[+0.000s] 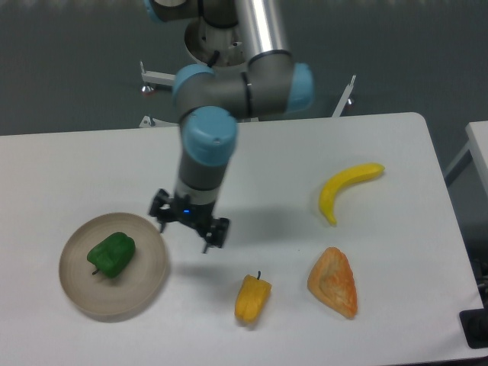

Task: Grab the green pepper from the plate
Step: 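Move the gripper from beside the orange wedge over the green pepper on the plate, then lower the open gripper around the green pepper on the plate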

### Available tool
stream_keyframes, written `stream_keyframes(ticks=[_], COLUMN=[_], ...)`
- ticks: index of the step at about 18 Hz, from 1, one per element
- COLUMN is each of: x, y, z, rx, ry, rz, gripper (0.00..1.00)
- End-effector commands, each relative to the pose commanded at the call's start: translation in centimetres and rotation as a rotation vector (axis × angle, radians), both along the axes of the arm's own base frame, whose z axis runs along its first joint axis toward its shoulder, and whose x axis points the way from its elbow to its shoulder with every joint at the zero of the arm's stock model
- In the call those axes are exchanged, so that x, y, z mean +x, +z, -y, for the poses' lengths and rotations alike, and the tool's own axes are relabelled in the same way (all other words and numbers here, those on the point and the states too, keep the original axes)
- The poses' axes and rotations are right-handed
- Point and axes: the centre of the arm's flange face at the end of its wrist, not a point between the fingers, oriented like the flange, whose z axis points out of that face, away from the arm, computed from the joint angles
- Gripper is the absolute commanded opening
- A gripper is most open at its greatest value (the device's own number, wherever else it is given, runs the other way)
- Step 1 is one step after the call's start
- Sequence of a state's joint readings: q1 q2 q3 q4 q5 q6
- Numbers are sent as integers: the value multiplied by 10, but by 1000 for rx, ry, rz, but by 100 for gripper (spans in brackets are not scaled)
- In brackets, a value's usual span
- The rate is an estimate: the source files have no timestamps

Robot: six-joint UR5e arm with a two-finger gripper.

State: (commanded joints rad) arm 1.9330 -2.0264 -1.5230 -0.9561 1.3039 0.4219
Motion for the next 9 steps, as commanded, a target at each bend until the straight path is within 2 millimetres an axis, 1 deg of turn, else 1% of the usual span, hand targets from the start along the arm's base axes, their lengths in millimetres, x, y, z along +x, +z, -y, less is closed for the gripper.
stream_keyframes(ticks=[2, 3, 5, 7, 9], x=[24, 32, 40, 57, 60], y=[-9, -14, -17, -23, -25], z=[2, 2, -1, -4, -5], rx=[-1, -8, -10, -5, -4], ry=[-32, -43, -51, -72, -76], rz=[-1, 1, 4, 1, -2], gripper=[100, 100, 100, 100, 100])
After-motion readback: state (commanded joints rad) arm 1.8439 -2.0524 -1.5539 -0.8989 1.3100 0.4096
